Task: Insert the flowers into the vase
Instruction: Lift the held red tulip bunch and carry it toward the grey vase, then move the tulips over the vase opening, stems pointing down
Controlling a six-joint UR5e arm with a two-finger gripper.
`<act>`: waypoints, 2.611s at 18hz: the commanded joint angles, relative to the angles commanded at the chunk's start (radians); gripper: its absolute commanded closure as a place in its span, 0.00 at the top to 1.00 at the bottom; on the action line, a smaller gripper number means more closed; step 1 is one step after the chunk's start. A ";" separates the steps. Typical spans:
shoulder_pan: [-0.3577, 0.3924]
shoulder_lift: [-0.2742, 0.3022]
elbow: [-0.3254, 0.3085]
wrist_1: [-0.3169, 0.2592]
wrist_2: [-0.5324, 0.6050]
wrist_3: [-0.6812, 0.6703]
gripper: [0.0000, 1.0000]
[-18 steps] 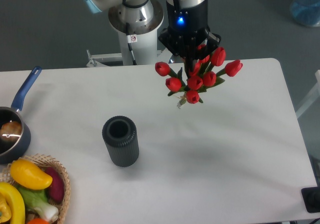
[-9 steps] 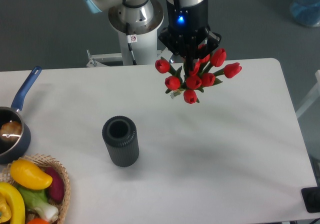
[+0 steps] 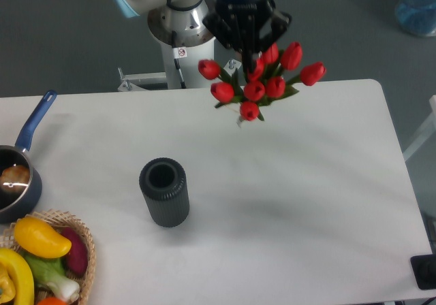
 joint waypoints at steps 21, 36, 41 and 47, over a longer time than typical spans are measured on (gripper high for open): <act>-0.011 -0.003 -0.021 0.265 -0.273 -0.074 0.00; -0.060 -0.050 -0.023 0.328 -0.316 -0.118 0.00; -0.089 -0.072 -0.023 0.394 -0.316 -0.169 0.00; -0.110 -0.081 -0.023 0.396 -0.316 -0.178 0.00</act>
